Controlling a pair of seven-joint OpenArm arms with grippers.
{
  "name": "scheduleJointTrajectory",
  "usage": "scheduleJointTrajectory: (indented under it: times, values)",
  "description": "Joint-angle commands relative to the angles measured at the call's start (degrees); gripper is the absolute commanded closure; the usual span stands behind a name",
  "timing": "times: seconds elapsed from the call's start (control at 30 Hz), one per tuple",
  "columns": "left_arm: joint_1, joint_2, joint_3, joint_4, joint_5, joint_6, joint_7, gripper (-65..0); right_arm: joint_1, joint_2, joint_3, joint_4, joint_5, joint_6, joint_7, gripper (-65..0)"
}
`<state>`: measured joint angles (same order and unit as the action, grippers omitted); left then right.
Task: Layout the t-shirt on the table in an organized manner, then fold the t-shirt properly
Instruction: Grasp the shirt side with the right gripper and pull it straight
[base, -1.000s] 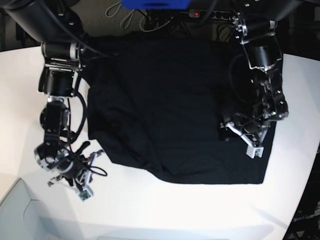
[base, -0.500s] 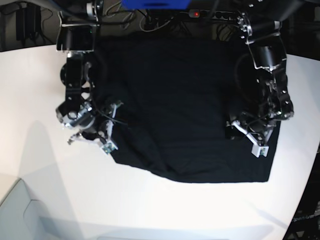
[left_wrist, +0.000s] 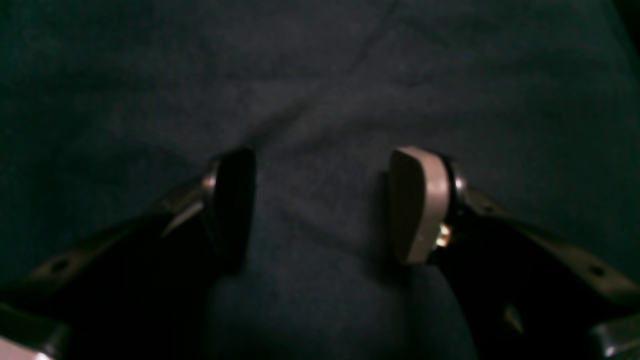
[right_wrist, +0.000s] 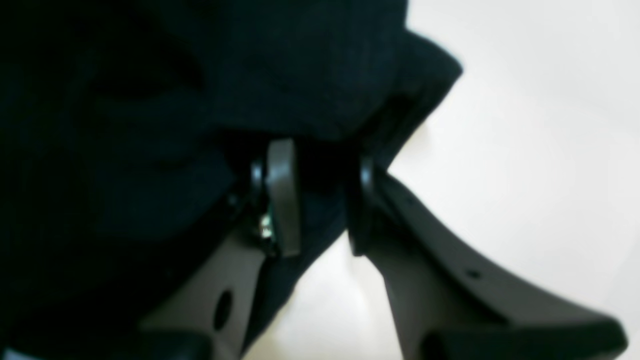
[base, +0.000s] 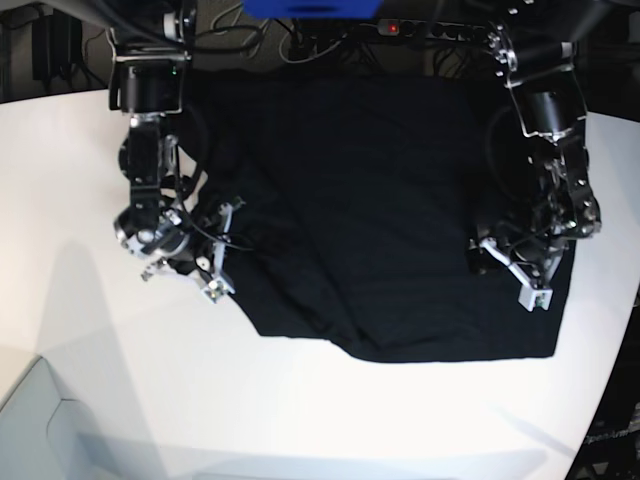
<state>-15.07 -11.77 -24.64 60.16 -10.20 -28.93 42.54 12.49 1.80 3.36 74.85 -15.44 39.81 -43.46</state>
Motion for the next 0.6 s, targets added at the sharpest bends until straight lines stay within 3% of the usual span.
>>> scheduleJointTrajectory:
  times: [0.0, 0.17, 0.27, 0.57]
  values:
    - [-0.2, -0.7, -0.1, 0.1, 1.6, 1.0, 2.3, -41.5, 0.1, 0.5, 0.5, 0.7, -1.6, 0.2, -2.4, -16.5]
    - [-0.2, -0.4, -0.2, 0.1, 1.6, 1.0, 2.3, -41.5, -0.1, 0.4, 2.8, 11.2, -1.7, 0.2, -3.0, -17.1]
    - [-0.2, -0.3, -0.2, 0.1, 1.5, 1.0, 2.3, -41.5, -0.5, 0.3, 2.8, 16.7, -1.6, 0.2, -6.8, -17.3]
    - [-0.2, -0.1, -0.2, 0.1, 1.5, 1.0, 2.3, -41.5, -0.4, -3.0, -0.5, 17.5, -1.4, 0.2, -7.7, -24.5]
